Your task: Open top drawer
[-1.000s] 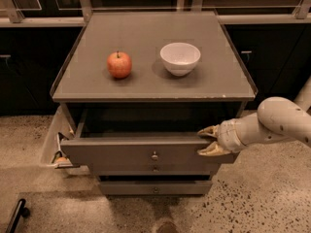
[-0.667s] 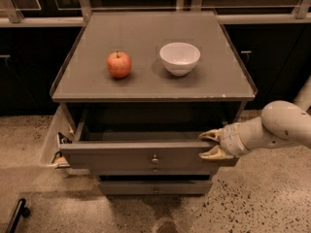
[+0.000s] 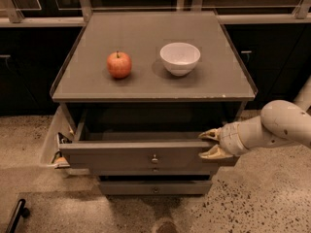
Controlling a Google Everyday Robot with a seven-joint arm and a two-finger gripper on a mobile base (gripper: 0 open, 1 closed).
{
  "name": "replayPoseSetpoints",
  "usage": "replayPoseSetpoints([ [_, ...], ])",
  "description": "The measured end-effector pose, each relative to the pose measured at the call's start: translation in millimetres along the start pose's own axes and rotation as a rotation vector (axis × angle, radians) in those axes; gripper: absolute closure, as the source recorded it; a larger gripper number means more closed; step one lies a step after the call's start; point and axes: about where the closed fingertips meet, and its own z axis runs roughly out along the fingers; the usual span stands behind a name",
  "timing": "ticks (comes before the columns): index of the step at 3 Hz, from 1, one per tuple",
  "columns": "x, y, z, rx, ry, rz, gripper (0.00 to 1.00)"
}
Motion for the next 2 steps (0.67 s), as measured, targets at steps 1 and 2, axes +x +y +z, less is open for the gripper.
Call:
replayPoseSetpoints([
  [1,0,0,0,0.000,0.000,0.000,0.35],
  [2,1,15,0,-0.015,-0.036,0.001,0.12],
])
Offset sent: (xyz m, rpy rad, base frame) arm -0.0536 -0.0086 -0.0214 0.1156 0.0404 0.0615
